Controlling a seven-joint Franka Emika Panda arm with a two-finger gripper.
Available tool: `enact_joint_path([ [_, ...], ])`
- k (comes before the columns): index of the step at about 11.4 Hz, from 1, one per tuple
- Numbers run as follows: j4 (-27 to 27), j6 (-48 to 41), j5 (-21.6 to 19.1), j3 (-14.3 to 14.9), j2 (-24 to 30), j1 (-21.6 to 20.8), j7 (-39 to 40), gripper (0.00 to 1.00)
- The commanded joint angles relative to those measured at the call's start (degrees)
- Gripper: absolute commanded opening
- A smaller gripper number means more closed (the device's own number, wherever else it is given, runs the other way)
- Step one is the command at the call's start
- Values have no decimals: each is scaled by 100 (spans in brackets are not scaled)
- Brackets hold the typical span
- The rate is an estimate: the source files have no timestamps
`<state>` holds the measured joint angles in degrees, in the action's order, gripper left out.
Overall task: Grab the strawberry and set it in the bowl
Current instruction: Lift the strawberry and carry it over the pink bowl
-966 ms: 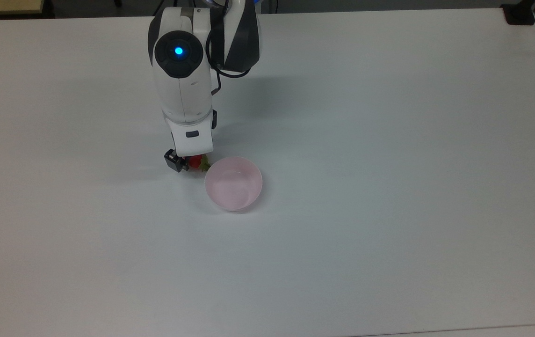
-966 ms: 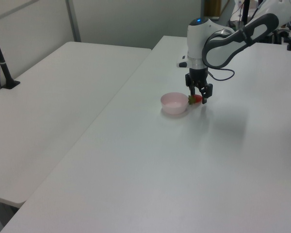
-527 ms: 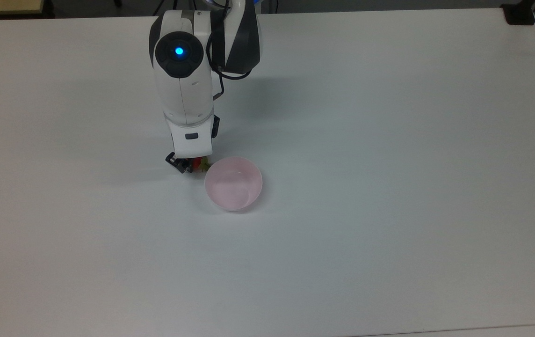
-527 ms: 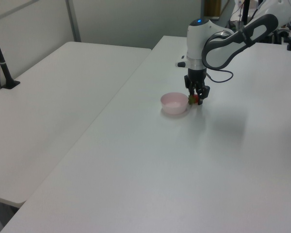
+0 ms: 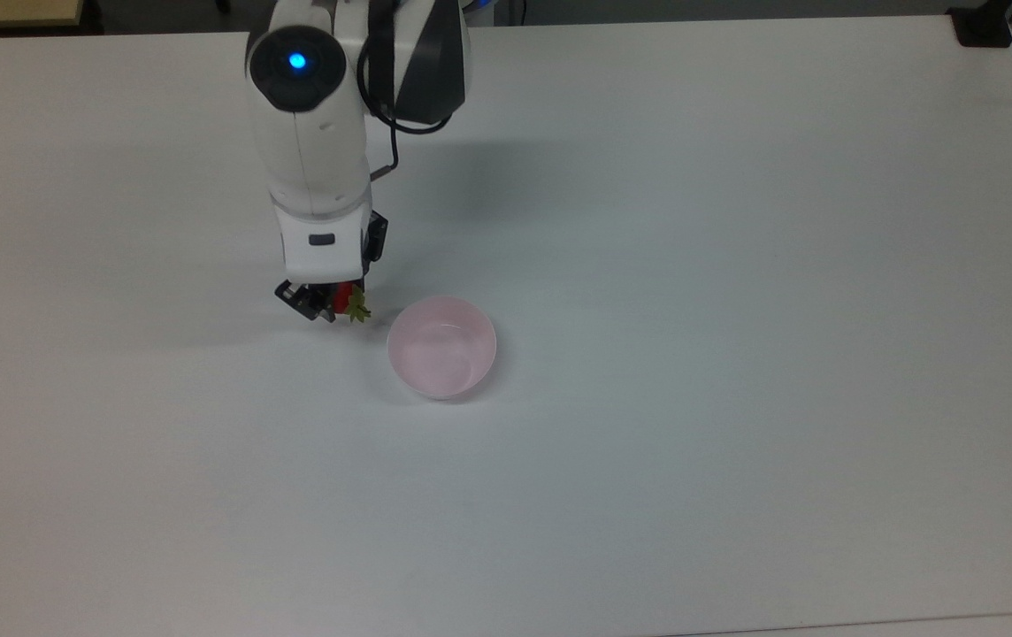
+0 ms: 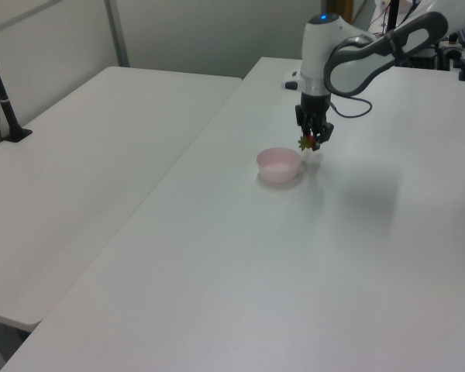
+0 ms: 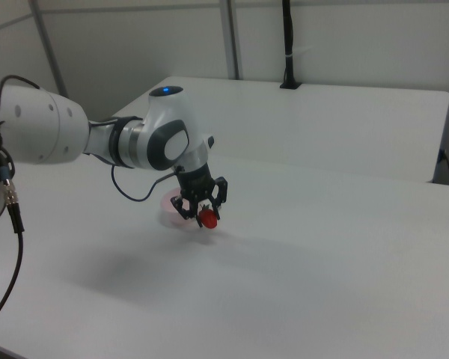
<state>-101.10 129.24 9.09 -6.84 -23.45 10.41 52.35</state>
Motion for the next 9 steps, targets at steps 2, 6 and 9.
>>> enact_joint_path([
  [2, 414, -540, -415, -81, 218, -187, -1248, 38],
  [6, 705, -348, -839, -72, -19, -626, -3007, 39],
  [9, 705, 373, -821, -72, -396, -785, -4080, 41],
])
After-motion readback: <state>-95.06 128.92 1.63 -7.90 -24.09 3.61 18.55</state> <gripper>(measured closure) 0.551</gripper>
